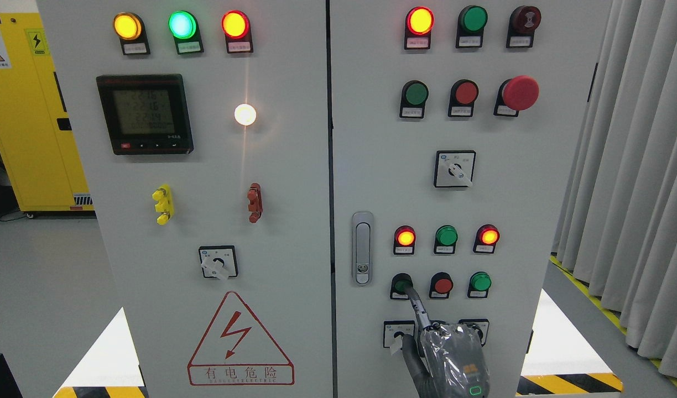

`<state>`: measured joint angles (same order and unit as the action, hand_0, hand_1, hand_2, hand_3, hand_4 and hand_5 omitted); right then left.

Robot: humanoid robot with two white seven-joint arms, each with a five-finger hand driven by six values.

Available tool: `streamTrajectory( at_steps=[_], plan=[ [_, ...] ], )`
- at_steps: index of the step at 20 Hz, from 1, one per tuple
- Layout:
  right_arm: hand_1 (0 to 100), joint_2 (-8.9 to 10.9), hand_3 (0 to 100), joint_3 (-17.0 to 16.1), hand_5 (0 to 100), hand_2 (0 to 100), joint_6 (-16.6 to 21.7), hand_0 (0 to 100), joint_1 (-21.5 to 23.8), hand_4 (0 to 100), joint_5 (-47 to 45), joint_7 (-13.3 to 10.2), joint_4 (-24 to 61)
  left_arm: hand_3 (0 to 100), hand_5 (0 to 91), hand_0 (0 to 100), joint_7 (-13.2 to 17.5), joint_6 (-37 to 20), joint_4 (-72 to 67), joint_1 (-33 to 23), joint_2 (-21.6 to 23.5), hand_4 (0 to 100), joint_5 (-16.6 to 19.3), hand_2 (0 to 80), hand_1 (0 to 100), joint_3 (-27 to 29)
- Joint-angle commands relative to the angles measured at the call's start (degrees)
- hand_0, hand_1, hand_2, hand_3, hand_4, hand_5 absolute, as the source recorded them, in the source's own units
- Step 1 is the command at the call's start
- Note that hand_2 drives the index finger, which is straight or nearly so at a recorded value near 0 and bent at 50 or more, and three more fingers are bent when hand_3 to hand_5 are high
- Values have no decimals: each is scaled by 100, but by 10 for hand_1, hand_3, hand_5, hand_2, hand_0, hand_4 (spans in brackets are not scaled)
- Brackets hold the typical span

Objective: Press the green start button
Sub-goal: 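Press the green push button with the right hand's fingertip, then withdraw the right hand downward away from the button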

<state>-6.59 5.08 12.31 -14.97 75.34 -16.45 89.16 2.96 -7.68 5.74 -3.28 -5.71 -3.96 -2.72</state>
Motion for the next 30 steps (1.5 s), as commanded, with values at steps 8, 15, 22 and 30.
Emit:
streamTrajectory(
  at_steps=[8,15,22,30],
  plan=[
    [968,-9,944,-68,1000,0,26,770,152,1000,-28,-52,409,0,0,120,3,3,-3,3,0,0,0,0,556,0],
    [967,-9,944,-42,1000,0,114,796,319,1000,-141,-60,787,0,0,120,3,3,-3,3,0,0,0,0,556,0],
    [949,-9,859,380,964,4,140,916,705,964,-1959,-34,1332,0,0,120,3,3,-3,3,0,0,0,0,556,0],
    [804,0,421,731,540,66,755,885,1408,538,-4558,658,1639,0,0,120,3,3,-3,-6,0,0,0,0,556,0]
  ],
)
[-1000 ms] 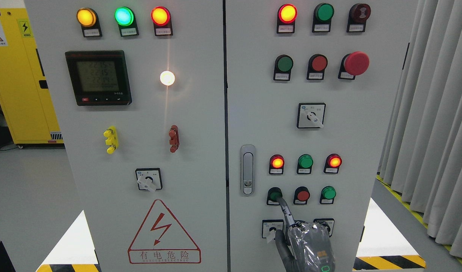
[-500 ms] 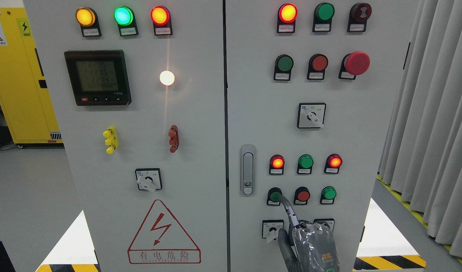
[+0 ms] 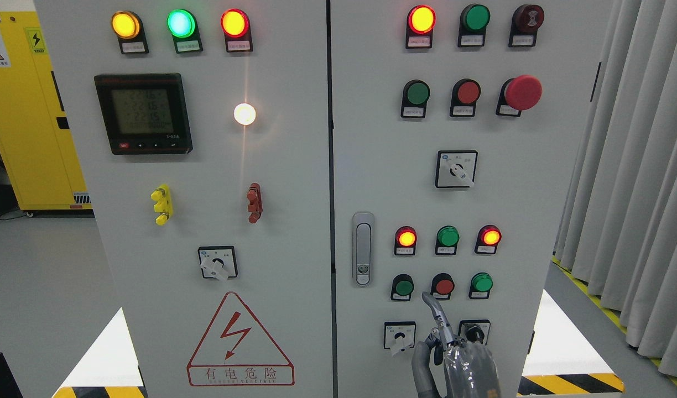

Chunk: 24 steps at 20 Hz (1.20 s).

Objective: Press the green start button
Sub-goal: 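Withdraw the right hand downward away from the button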

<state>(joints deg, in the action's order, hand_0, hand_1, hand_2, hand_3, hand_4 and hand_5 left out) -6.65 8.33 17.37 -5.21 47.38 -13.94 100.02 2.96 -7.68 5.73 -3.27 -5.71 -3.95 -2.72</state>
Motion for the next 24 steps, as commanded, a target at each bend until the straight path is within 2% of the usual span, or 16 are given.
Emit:
streamTrajectory(
  at_steps=[1,2,4,6,7,12,24],
  plan=[
    [777,6,293,415,325,35,293,900,538,373,-2142,601,684,0,0,120,3,3,-2,1,0,0,0,0,556,0],
    [761,6,275,424,286,20,311,904,661,348,-2485,733,816,0,0,120,3,3,-2,-7,0,0,0,0,556,0],
    [671,6,166,467,141,0,311,914,802,210,-2838,822,958,0,0,120,3,3,-2,1,0,0,0,0,556,0],
    [656,6,158,485,130,0,320,900,820,204,-2962,822,958,0,0,120,3,3,-2,1,0,0,0,0,556,0],
    [605,6,125,485,111,0,311,896,837,171,-3006,822,967,0,0,120,3,3,-2,1,0,0,0,0,556,0],
    [591,-3,86,494,81,0,311,717,881,138,-3007,822,967,0,0,120,3,3,-2,1,0,0,0,0,556,0],
    [592,6,107,573,100,0,311,596,934,168,-3016,814,967,0,0,120,3,3,-2,1,0,0,0,0,556,0]
  ],
)
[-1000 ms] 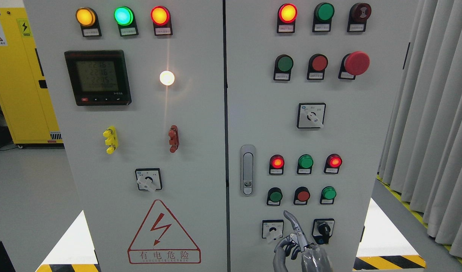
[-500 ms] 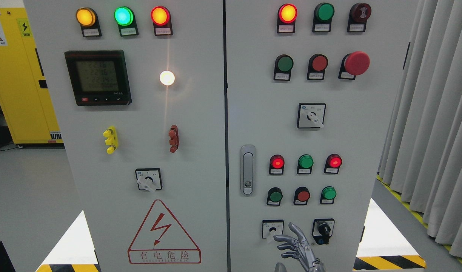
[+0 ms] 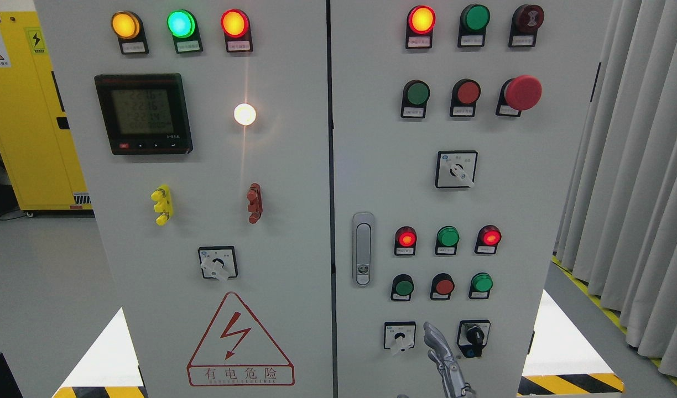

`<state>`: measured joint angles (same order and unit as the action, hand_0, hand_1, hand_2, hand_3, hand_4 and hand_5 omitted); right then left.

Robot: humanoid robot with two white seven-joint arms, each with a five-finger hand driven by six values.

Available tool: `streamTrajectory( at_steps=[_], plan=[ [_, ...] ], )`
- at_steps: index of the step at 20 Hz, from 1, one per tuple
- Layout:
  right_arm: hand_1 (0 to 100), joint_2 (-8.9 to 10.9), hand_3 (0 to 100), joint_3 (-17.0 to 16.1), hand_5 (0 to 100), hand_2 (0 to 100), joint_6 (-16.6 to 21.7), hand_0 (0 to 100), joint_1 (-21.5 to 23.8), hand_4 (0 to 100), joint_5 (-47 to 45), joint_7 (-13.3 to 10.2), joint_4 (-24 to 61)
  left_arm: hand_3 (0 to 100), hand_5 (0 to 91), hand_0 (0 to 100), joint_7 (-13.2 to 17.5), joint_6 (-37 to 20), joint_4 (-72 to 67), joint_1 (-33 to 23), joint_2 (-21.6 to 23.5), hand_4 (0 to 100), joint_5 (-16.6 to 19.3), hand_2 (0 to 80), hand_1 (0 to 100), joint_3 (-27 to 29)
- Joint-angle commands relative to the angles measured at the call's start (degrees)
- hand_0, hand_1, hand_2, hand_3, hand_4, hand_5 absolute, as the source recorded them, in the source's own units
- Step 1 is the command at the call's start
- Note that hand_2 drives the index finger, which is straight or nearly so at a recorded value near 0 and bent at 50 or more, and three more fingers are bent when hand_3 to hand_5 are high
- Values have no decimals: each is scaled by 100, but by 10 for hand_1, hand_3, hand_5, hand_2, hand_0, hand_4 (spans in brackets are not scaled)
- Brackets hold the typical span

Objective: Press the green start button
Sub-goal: 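Withdraw the right hand downward away from the button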

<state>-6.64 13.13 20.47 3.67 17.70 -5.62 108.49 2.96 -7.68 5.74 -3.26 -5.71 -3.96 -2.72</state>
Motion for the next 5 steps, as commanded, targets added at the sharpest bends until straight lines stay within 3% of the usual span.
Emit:
streamTrajectory(
  at_steps=[1,5],
  plan=[
    [592,5,108,102,101,0,1,592,46,170,-48,-18,119,0,0,120,3,3,-3,1,0,0,0,0,556,0],
    [597,-4,123,93,119,0,1,541,46,187,-48,-27,119,0,0,120,3,3,6,1,0,0,0,0,556,0]
  ],
)
